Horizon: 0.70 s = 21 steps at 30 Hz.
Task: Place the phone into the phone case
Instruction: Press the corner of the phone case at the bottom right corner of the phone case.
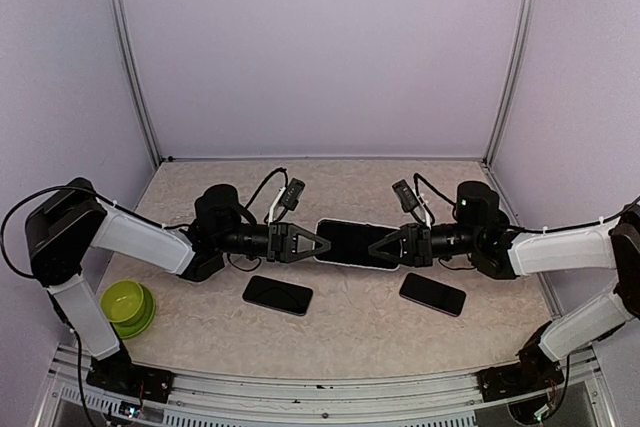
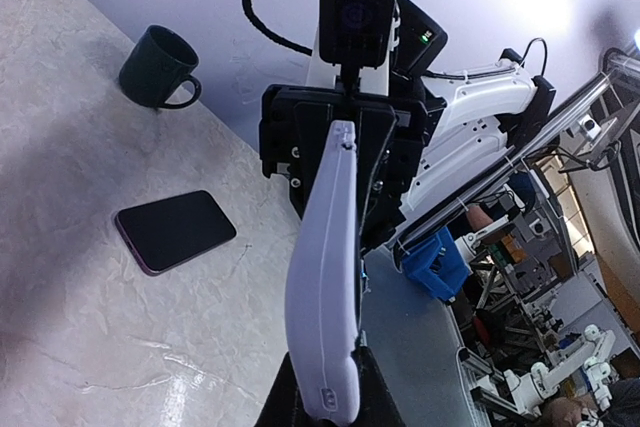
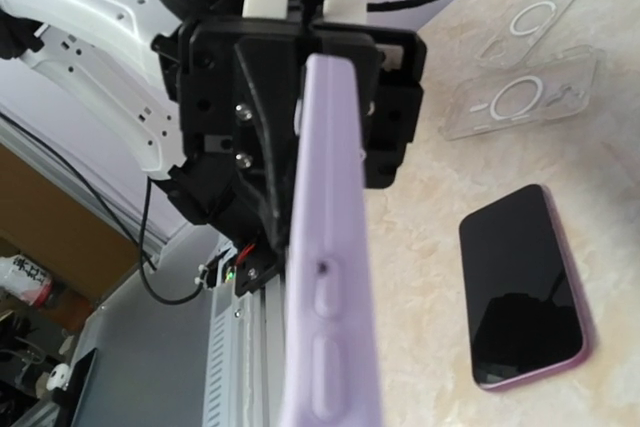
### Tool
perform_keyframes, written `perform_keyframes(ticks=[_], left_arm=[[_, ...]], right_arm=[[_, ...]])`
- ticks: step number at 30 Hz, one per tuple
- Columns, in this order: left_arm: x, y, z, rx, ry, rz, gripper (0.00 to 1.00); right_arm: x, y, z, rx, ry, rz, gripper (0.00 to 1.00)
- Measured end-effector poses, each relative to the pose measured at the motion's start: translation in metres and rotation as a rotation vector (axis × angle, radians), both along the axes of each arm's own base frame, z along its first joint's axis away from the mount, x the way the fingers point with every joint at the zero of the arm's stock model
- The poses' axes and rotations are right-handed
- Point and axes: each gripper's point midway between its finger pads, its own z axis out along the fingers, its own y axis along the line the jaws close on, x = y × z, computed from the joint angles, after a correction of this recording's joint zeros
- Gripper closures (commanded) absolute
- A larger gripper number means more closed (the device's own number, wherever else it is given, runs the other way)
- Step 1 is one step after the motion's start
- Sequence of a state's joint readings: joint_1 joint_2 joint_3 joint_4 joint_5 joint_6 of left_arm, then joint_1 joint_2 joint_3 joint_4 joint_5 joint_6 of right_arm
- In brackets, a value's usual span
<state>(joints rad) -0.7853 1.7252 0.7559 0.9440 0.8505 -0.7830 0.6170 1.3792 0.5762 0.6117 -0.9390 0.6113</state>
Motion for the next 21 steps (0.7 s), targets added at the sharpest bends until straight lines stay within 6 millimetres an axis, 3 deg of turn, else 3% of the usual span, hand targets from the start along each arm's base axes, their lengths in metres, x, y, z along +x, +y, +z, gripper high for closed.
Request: perform_keyframes(ticks=[4,6,10,21], left_arm=[[0.0,0.0,0.0,0.0,-0.002,0.001,0.68],[0.002,0.0,-0.003,0.013,0.033,0.013,0.6],[0.006,0.001,-0.011,0.044,0.09,0.035,0.55],[0.015,0.005,-0.023,0.099,0.133,0.085,0.58]], right_arm=[[0.0,0.0,0.0,-0.006,-0.005,-0.002,1.0],[0.002,-0.001,0.001,-0.006,-0.041,-0.013,1.0],[0.013,-0.003,0.0,-0.023,-0.085,-0.07,1.0],[0.031,-0.008,0.002,-0.045,-0.126,-0.184,1.0]])
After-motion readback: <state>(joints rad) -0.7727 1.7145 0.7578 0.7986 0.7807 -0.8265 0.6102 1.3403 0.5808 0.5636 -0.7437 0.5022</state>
